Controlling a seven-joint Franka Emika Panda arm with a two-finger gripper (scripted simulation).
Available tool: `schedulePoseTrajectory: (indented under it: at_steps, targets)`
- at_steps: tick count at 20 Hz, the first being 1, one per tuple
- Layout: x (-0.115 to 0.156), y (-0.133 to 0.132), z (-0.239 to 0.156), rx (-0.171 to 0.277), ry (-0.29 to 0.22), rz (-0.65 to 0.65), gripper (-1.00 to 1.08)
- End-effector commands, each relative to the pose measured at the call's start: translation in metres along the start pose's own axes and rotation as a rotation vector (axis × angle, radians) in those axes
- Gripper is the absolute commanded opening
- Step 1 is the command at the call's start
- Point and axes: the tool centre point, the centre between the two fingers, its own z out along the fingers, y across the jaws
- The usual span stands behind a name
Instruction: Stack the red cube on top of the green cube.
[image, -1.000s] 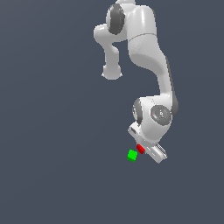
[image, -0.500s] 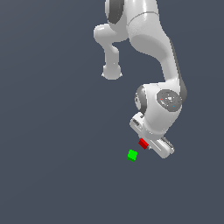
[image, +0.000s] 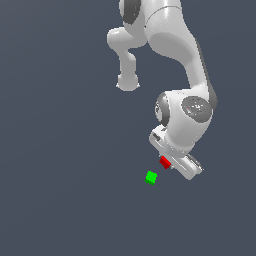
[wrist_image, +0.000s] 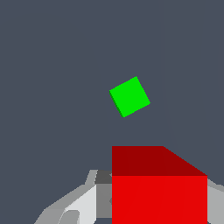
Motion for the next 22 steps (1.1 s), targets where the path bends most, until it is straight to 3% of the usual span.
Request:
schedulePoseTrajectory:
  at_steps: [1,14,22]
  targets:
    - [0.002,0.0,0.002,0.0,0.0,0.0,-1.0]
    - [0.054,0.004,0.048,0.0,0.0,0.0,-1.0]
    - [0.066,0.004,0.059,0.0,0.0,0.0,-1.0]
